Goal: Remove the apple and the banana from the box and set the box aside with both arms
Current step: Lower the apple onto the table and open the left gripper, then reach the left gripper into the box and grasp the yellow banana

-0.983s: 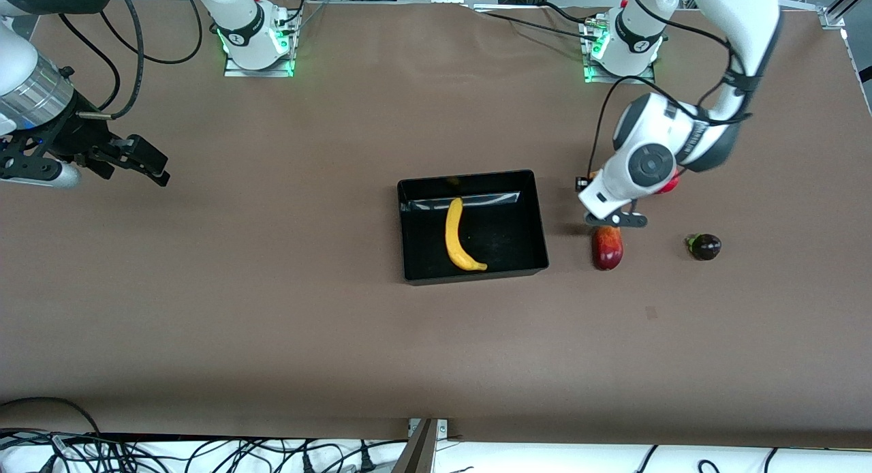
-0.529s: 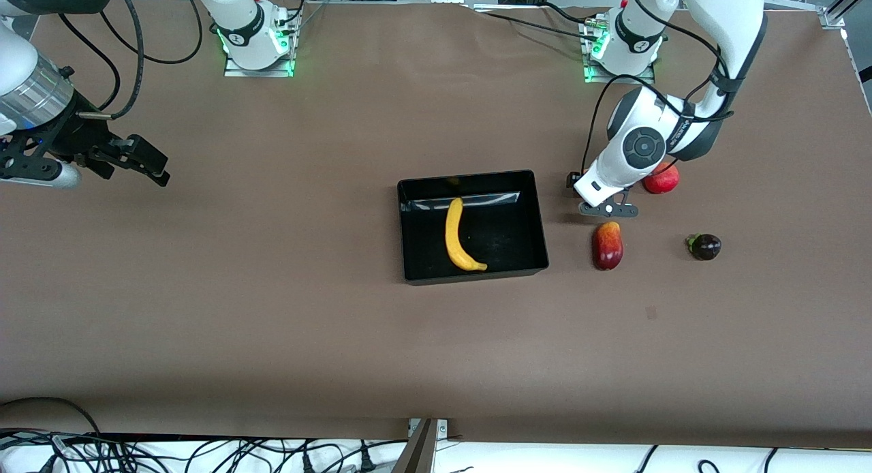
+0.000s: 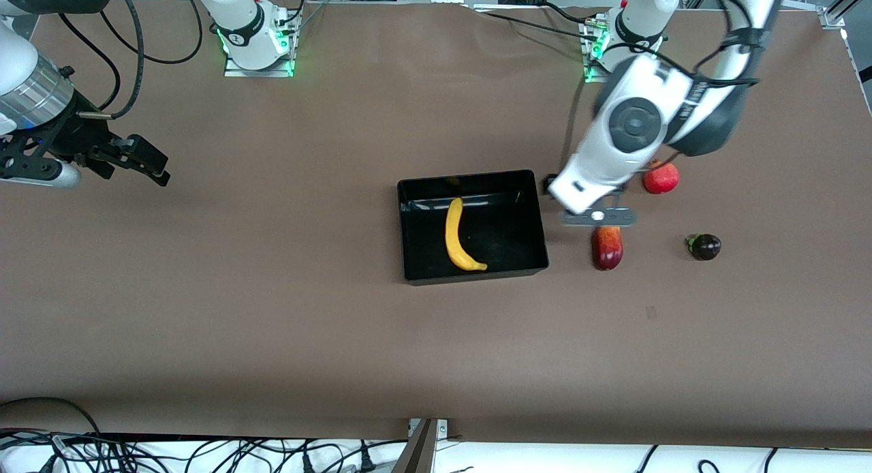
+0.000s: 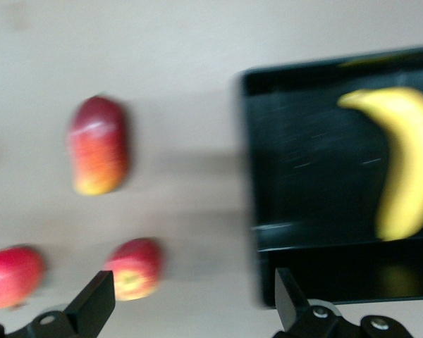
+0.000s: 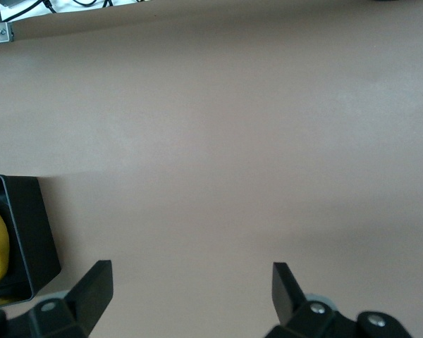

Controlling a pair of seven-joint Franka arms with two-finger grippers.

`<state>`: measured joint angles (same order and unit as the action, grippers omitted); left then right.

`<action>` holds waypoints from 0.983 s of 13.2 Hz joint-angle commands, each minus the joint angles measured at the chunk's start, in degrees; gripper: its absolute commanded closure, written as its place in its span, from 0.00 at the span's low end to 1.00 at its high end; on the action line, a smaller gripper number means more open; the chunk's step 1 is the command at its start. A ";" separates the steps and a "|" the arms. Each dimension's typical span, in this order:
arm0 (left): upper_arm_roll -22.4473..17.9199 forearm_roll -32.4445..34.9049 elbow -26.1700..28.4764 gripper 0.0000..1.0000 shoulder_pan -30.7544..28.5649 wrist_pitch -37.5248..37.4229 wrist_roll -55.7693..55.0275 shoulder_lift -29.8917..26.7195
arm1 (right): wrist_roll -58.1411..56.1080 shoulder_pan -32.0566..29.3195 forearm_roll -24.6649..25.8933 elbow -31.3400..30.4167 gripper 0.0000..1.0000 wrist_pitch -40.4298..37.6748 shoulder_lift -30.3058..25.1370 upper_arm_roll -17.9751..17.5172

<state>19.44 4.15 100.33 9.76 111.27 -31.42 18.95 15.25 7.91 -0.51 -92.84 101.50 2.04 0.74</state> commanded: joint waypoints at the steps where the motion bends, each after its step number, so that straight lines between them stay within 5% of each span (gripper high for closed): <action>1: -0.62 -0.64 -19.67 0.00 8.57 -1.41 -7.75 18.70 | 1.10 0.18 0.86 0.46 0.00 -0.17 -0.19 -0.21; 3: -2.64 0.76 -26.92 0.00 14.13 2.87 -12.86 26.11 | 1.10 0.18 0.86 0.55 0.00 -0.17 -0.19 -0.21; 7: -4.31 1.29 -26.85 0.00 19.75 17.38 -16.65 32.98 | 1.10 0.18 0.86 0.55 0.00 -0.17 -0.19 -0.21; 13: -9.42 3.49 -24.39 0.00 24.61 17.67 -17.63 33.87 | 1.10 0.18 0.86 0.46 0.00 -0.17 -0.19 -0.21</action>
<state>10.94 5.43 76.26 34.01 129.43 -48.04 52.59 15.30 7.92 -0.51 -92.78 101.50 2.00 0.72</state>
